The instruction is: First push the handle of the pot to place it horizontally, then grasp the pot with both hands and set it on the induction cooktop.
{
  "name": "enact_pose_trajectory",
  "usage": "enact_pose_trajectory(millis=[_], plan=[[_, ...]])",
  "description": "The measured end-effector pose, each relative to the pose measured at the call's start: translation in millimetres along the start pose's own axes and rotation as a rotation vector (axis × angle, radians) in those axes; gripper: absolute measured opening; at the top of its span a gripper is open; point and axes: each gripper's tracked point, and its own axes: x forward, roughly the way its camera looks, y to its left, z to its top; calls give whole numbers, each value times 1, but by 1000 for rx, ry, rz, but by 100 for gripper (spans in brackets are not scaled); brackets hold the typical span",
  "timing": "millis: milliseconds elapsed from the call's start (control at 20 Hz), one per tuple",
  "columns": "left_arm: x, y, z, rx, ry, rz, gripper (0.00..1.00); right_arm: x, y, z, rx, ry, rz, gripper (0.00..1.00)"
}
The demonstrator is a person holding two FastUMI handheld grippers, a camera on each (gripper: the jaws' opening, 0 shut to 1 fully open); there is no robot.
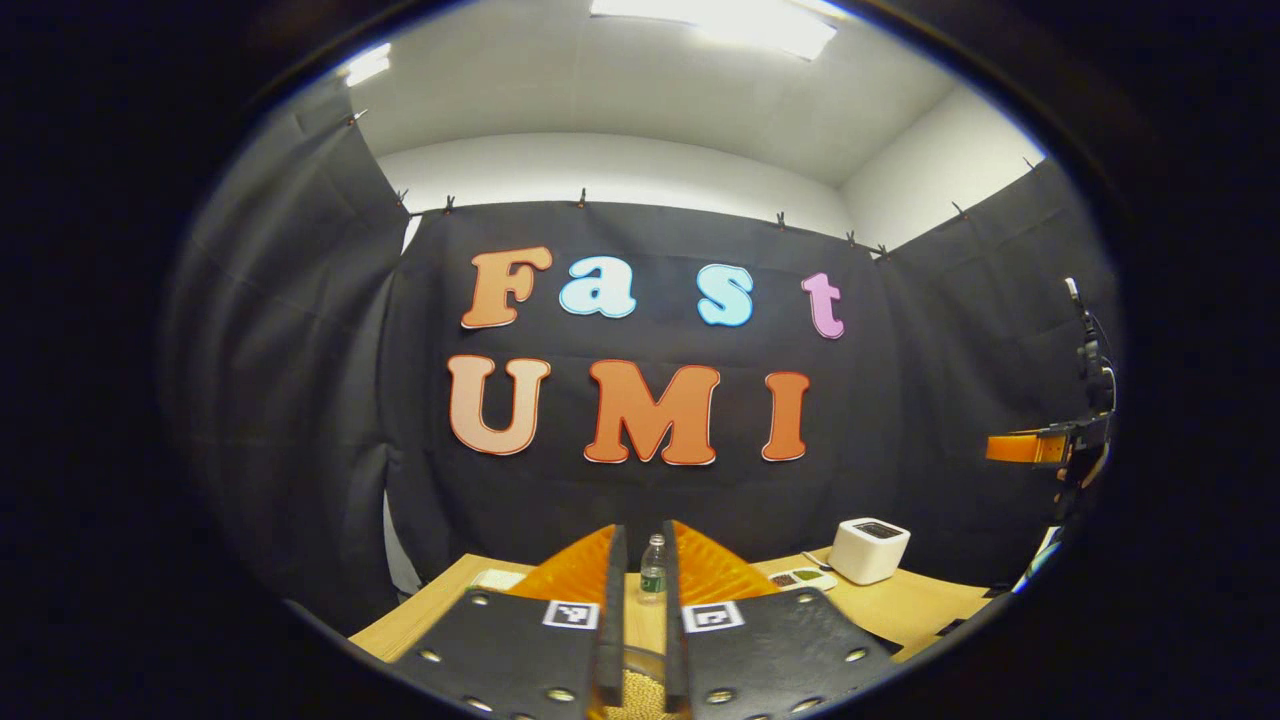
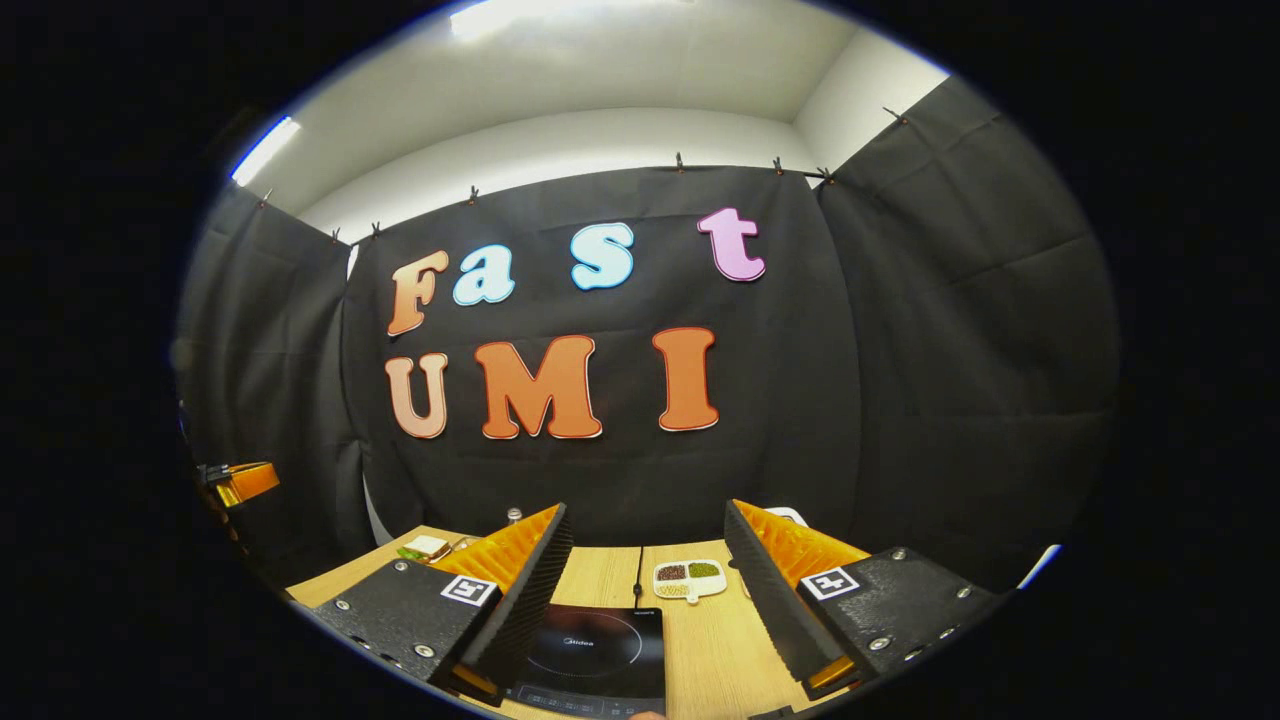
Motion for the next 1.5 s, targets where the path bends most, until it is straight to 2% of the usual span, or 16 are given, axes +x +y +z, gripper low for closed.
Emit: enact_pose_trajectory(millis=[50, 150, 400, 600, 850, 1050, 1100, 1200, 1250, 1500], plan=[[0, -1, -6, 0, 14, -9, 5, 1, 0, -1, -3, -1, -5, 95], [-2, 3, -28, 10, 66, -5, 3, 1, 0, -3, -7, -1, -4, 95], [-7, -13, -86, -29, 207, -94, 2, 1, 2, -2, -15, 0, -1, 95], [-15, -11, -129, 11, 297, -92, 3, 1, 3, -3, -17, 4, -4, 95], [-37, -11, -194, 2, 469, -102, 2, 3, 12, -6, -13, 9, 9, 95], [-62, -3, -240, 41, 593, -88, 2, 5, 20, -13, -31, 28, 23, 95], [-69, -2, -248, 42, 622, -90, 2, 6, 21, -14, -31, 30, 28, 100], [-84, 1, -265, 42, 673, -86, 2, 8, 25, -12, -24, 26, 34, 100], [-91, 1, -276, 44, 701, -87, 2, 10, 26, -14, -19, 25, 35, 95], [-117, 2, -321, 27, 818, -87, 3, 14, 34, -22, -8, 43, 55, 95]])
